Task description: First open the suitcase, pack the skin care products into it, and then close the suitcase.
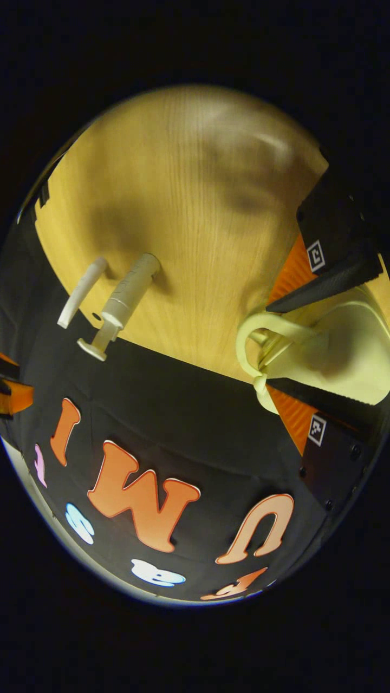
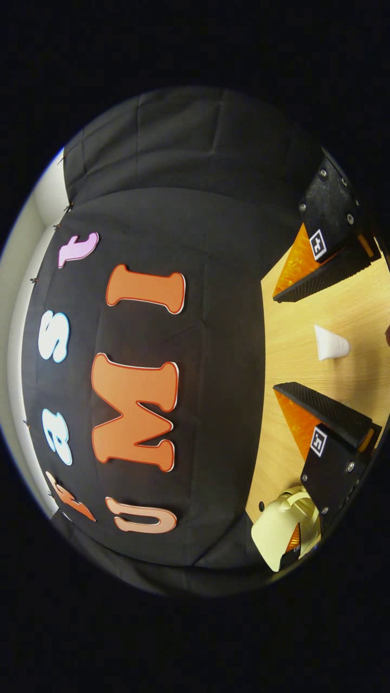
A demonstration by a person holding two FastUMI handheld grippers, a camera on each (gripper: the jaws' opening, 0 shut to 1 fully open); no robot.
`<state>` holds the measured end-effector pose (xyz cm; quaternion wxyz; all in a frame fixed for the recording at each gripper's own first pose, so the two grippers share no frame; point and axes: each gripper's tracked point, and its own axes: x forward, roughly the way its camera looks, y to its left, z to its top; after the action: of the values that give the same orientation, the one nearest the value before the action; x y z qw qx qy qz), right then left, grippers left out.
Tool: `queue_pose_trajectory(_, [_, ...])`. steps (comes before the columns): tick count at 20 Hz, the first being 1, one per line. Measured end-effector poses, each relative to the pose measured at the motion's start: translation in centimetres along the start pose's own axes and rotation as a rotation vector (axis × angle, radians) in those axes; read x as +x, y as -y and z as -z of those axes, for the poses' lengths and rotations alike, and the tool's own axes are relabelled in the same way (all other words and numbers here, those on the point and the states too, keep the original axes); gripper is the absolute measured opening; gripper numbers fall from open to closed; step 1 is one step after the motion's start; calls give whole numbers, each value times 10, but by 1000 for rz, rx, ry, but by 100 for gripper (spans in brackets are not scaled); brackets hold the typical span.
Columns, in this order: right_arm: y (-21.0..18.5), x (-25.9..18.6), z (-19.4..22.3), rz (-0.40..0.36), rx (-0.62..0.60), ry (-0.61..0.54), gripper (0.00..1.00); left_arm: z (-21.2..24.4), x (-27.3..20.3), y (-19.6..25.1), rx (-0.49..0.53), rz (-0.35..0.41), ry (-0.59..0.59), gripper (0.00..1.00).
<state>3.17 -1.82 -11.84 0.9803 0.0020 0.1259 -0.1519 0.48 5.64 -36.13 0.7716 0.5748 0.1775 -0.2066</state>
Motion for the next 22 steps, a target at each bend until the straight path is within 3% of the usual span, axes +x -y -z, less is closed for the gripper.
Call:
queue_pose_trajectory(2, [-5, 1, 5, -12, 5, -12, 95, 9, 3, 0, -2, -25, -35, 77])
queue_pose_trajectory(3, [-10, 1, 8, -21, 5, -17, 95, 12, 6, 3, -4, -32, -55, 63])
queue_pose_trajectory(4, [-14, -1, 12, -34, 5, -23, 95, 9, 8, 3, 13, -56, -58, 61])
queue_pose_trajectory(7, [-31, -4, 25, -72, -29, -52, 95, 12, 10, 4, 49, -74, -84, 35])
queue_pose_trajectory(9, [-41, -9, 31, -103, -32, -63, 96, 5, 13, 4, 61, -87, -82, 30])
queue_pose_trajectory(11, [-52, -12, 36, -132, -38, -70, 96, 6, 13, 0, 38, -79, -99, 7])
queue_pose_trajectory(13, [-56, -13, 43, -147, -50, -89, 95, 8, 9, -14, -39, -74, -104, 7])
queue_pose_trajectory(18, [-55, -11, 38, -147, -51, -83, 96, 9, -18, -92, -246, -163, -84, 7])
queue_pose_trajectory(22, [-50, -9, 38, -133, -68, -82, 96, 40, -46, -157, -389, -243, -96, 6])
